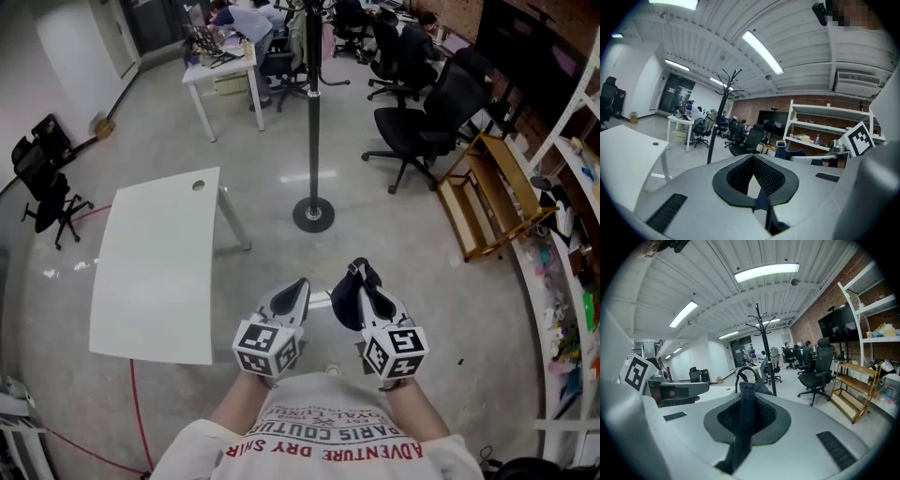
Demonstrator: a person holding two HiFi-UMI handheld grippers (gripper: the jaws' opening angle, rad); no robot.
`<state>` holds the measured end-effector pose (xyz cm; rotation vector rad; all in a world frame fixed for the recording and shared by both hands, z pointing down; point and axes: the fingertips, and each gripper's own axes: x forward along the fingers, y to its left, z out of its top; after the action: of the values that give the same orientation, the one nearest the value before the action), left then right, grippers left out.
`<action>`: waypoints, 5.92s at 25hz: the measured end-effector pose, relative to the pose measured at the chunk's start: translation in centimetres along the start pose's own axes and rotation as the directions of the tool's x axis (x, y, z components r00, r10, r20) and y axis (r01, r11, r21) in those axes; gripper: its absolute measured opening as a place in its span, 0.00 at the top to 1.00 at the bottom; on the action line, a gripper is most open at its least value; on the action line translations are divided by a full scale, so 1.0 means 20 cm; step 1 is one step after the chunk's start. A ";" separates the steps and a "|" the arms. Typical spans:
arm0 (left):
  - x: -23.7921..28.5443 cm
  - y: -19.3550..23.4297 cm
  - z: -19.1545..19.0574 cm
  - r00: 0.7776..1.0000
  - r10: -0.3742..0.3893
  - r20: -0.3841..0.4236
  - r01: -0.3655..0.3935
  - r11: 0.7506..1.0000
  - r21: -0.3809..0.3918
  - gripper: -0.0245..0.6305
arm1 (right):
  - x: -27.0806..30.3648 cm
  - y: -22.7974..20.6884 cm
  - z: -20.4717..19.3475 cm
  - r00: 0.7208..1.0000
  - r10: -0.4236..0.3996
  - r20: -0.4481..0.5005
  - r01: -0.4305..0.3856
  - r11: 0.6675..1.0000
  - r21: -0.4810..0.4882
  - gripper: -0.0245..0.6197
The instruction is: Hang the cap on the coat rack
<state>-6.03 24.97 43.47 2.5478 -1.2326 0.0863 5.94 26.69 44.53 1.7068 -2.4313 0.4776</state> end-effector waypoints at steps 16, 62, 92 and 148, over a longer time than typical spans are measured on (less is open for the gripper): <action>0.62 0.18 0.08 0.999 0.029 -0.043 -0.030 0.999 -0.023 0.96 | 0.45 -0.48 0.14 0.999 0.010 -0.038 -0.008 0.998 0.063 0.93; 2.85 1.38 0.97 0.981 0.180 0.066 -0.181 0.984 -0.001 0.96 | 2.82 -1.71 1.24 0.982 0.188 -0.020 -0.189 0.981 -0.039 0.93; 3.29 1.63 0.92 0.921 0.389 0.014 -0.387 0.919 -0.072 0.96 | 3.55 -1.96 1.36 0.914 0.394 -0.093 -0.401 0.913 -0.080 0.93; 3.19 1.83 0.90 0.924 0.382 0.007 -0.380 0.921 -0.087 0.96 | 3.67 -1.82 1.21 0.954 0.283 -0.104 -0.296 0.942 -0.159 0.76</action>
<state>4.23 -49.94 47.43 2.2113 -1.6903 0.0874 15.98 -58.08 49.35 1.2444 -2.5902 0.3449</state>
